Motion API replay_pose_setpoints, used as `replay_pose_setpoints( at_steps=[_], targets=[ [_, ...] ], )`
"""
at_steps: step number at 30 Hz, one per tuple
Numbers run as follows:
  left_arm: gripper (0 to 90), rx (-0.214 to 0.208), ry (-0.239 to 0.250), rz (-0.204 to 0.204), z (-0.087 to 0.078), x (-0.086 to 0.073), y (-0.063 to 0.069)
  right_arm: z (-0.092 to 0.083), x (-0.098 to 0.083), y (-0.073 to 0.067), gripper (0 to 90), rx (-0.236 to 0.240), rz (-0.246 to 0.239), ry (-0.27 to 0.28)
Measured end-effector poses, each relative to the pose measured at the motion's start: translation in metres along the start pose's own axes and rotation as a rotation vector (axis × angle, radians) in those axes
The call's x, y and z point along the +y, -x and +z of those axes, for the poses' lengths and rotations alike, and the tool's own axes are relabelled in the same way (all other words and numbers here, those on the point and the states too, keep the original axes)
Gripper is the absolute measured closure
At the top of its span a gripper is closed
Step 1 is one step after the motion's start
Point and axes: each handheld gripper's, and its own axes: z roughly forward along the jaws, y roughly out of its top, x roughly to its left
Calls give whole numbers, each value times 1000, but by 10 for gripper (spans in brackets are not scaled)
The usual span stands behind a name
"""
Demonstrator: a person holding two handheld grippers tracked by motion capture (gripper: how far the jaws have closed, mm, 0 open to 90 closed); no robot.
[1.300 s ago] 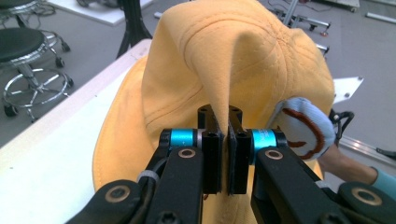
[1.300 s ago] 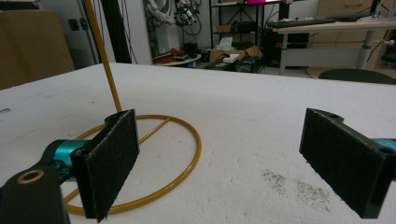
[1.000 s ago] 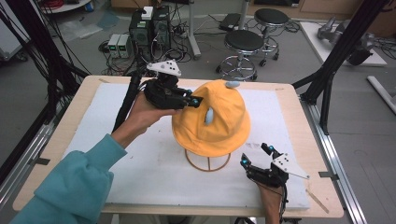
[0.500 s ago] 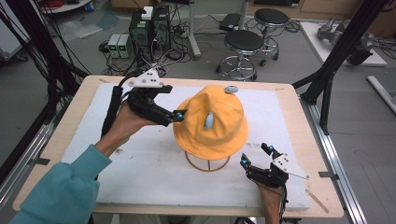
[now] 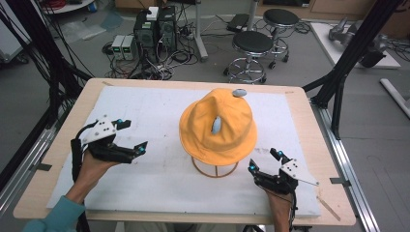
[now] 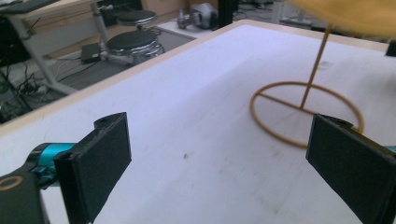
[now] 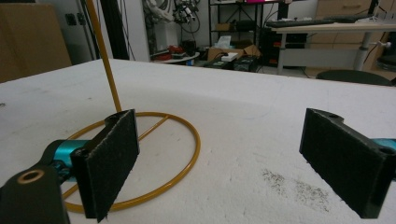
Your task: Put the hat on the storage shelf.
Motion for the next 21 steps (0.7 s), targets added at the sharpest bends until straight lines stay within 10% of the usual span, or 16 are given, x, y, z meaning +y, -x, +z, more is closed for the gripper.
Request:
replay_pose_setpoints(
  at_steps=[8,21],
  targets=[
    [70,59,70,-35,-15,-49,-12,0,0,-1,107,-2,-11,1],
    [70,111,100,-64,-18,-85,-13,-1,0,-1,107,-4,-7,8]
  ],
)
